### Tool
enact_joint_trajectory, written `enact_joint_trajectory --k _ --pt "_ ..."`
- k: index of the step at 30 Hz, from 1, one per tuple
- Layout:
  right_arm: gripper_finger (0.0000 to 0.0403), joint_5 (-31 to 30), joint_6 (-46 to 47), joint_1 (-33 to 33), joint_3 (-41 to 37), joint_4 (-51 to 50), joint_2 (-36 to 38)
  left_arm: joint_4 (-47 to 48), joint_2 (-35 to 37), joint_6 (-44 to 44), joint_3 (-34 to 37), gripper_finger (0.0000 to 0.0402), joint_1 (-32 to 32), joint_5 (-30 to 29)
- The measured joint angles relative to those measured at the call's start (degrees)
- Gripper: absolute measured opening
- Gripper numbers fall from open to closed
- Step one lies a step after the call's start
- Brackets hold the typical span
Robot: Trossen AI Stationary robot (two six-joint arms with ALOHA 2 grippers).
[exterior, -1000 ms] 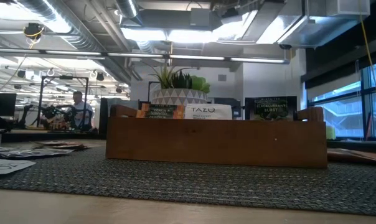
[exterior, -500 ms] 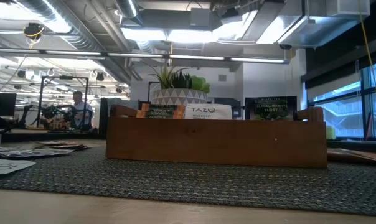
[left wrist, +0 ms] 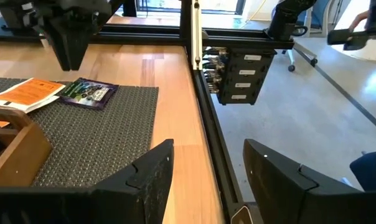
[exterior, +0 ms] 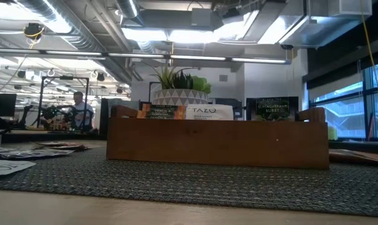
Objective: Pick & Place Tea
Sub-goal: Put the violet tea bag into the right section of the wooden organizer
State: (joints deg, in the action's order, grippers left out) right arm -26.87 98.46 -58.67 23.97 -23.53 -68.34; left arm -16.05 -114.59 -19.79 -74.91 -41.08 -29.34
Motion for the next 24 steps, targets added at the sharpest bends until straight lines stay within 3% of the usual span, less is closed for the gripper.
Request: enact_joint_trajectory --k 10,24 --pt "0.022 -0.4 3.9 0.0 -4.2 6.2 0.0 0.0 0.0 0.0 0.0 0.019 0.0 -0.1" --pt "0.0224 0.9 2.6 0.0 -4.4 13.4 -3.7 1.3 0.1 0.0 0.0 0.0191 0.0 -0.1"
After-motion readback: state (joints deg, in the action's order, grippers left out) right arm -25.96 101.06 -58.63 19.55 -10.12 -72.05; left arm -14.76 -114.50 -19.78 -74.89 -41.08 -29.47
